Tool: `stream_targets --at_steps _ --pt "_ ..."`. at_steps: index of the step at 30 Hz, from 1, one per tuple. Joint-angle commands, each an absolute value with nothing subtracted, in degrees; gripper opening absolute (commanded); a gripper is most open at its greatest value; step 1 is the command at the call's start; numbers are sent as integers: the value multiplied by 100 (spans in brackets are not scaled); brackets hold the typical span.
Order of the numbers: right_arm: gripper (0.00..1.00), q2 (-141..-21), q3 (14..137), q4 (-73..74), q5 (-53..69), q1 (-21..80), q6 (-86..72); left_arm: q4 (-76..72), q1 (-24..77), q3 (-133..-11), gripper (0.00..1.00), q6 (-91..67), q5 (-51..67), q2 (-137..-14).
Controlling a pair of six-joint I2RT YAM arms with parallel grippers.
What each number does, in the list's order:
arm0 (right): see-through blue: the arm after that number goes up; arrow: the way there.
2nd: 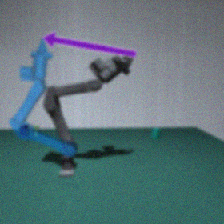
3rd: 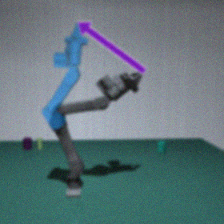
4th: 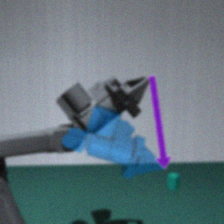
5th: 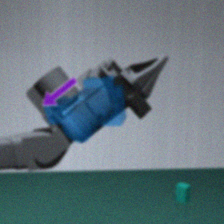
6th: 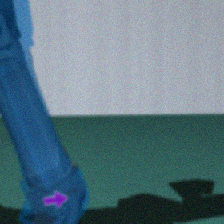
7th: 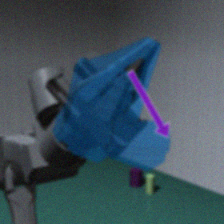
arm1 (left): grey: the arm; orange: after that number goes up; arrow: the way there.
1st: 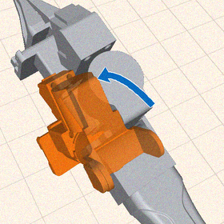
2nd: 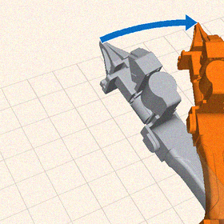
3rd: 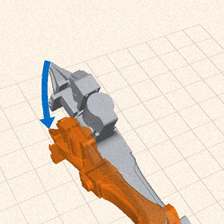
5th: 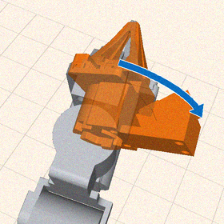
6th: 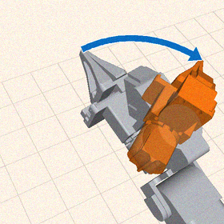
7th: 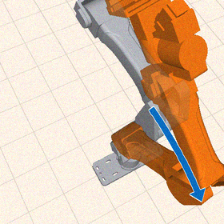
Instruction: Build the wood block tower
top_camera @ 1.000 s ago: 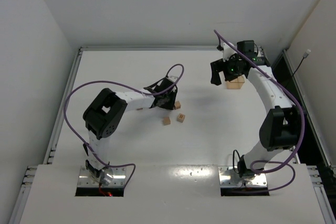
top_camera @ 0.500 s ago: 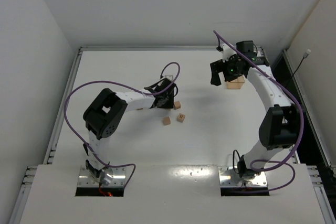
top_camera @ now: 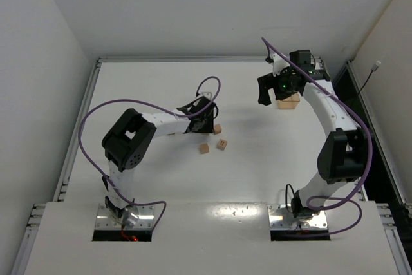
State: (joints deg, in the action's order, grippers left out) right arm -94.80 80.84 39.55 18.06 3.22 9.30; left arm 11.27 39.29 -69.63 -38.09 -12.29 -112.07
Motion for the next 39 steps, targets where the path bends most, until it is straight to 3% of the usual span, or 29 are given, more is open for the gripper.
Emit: stream_targets --at_steps 1,3,5,9,21,31,39 --pt "91 -9519 8332 3938 1837 352 993 1811 3902 -6645 43 -3841 -1275 -11540" --pt "91 -9519 8332 3938 1837 352 993 1811 3902 -6645 58 -3841 -1274 -11540" --pt "91 -9519 8332 3938 1837 352 993 1811 3902 -6645 79 -3780 -1169 -11540" --pt "91 -9519 8332 3938 1837 352 993 1749 3902 -6645 98 -3640 -1038 -11540" --pt "91 -9466 8034 3745 1890 352 1046 1696 4166 -7312 100 -2910 -1318 -10548" --pt "91 -9404 7708 3612 2004 527 1151 2337 4280 -9814 100 -2293 -1564 -10195" --pt "91 -9895 7761 3788 2364 1344 1397 2741 2753 -9879 100 -2138 -1935 -9703"
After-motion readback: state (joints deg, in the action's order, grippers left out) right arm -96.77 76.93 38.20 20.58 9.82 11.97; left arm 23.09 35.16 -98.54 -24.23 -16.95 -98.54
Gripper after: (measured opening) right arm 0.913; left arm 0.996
